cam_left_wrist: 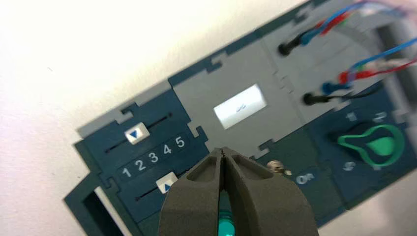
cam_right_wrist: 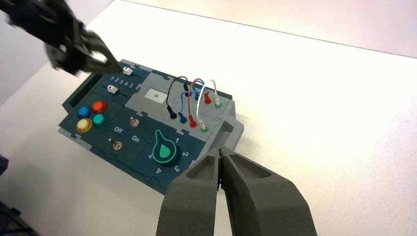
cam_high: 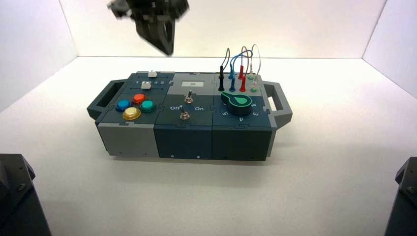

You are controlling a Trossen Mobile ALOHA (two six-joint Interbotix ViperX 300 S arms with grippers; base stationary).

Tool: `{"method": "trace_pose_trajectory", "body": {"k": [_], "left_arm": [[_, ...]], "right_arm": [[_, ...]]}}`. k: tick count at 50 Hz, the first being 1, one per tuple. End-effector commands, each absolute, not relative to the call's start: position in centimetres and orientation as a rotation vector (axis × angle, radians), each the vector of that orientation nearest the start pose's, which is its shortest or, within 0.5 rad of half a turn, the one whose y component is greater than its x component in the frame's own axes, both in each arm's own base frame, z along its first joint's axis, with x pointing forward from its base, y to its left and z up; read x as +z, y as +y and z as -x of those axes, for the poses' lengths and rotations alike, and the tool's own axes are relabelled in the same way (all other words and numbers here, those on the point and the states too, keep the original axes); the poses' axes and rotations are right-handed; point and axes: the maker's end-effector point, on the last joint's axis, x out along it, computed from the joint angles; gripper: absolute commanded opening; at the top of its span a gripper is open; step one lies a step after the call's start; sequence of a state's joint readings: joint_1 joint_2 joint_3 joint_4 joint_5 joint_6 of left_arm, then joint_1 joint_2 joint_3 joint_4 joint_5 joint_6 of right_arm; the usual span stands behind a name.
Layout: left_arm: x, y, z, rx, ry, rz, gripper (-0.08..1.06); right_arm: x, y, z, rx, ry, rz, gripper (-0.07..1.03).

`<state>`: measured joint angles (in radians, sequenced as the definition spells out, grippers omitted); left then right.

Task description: Move the bottom slider to position 3.

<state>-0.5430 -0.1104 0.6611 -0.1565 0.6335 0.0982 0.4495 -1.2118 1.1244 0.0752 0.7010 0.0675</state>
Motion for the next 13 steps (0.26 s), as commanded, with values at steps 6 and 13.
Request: {"method": "trace_pose_trajectory", "body": {"k": [6, 13], "left_arm": [[14.82, -19.61, -28.91, -0.552, 1.089, -0.207, -0.03], [15.02, -19.66, -29.01, -0.55, 1.081, -0.201, -0.03]], "right_arm": [[22.18, 8.81, -16.44, 0.44, 0.616, -0.005, -0.02], [22.16, 8.81, -16.43, 0.44, 0.617, -0.005, -0.02]]}}
